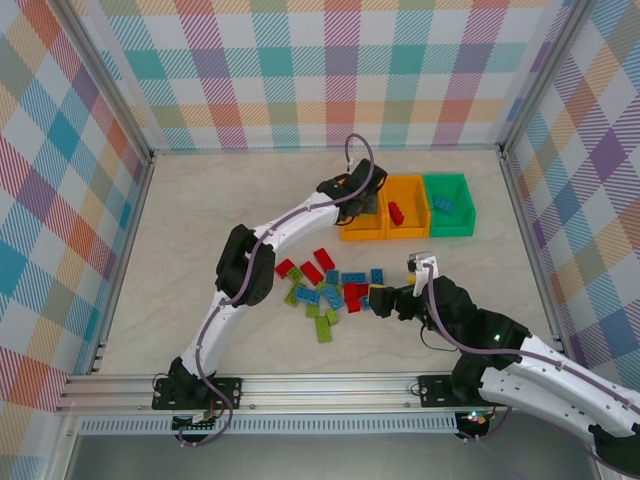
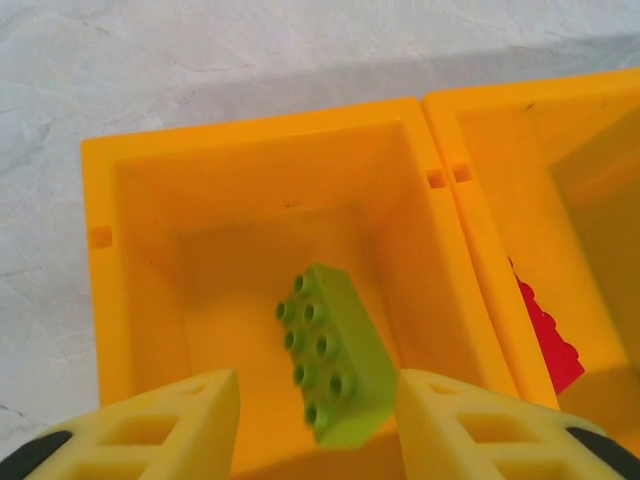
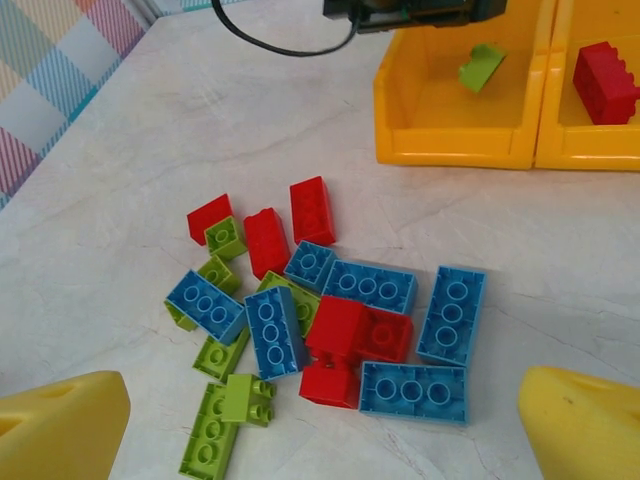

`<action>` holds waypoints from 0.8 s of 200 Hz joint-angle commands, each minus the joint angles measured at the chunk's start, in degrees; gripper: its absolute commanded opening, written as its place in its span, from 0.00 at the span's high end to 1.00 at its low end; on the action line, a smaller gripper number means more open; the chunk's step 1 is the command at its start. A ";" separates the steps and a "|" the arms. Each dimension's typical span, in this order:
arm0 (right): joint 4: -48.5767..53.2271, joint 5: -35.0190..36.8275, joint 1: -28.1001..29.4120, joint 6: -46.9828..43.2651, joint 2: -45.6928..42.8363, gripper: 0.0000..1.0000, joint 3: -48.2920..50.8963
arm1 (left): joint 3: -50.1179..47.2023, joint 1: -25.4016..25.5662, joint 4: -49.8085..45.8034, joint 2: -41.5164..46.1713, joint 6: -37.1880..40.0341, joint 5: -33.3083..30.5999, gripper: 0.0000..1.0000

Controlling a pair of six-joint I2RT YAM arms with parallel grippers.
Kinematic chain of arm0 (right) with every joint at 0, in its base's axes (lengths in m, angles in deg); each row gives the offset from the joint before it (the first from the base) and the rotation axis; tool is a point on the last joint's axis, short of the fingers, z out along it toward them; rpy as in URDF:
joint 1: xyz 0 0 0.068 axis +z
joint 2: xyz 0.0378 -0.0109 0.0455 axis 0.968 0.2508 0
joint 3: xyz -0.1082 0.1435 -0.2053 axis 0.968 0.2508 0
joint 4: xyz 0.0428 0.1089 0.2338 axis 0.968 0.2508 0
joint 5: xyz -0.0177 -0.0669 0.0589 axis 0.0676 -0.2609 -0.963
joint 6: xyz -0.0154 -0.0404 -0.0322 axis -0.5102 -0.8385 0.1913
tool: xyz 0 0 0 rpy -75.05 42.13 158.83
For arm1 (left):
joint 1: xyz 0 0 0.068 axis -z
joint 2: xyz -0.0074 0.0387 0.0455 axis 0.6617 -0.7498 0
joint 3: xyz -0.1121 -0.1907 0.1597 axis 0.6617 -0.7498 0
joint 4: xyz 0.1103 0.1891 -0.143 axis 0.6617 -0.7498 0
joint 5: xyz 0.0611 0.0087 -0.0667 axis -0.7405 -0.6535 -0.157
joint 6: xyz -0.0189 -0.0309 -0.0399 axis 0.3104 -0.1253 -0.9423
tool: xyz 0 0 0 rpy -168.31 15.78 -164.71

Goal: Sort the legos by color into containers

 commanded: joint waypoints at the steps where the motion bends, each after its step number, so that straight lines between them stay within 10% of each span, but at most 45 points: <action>1: -0.22 1.21 -0.19 0.39 1.14 0.00 0.28 | -1.37 0.03 0.00 8.47 0.69 1.51 0.54; 80: 2.99 -16.41 -17.87 -1.82 17.99 0.00 -2.43 | -55.29 6.36 22.71 54.79 13.74 14.45 0.48; 160: -9.01 -20.60 -24.07 -8.78 45.65 0.20 -9.66 | -73.25 14.99 6.52 79.11 22.66 12.60 0.15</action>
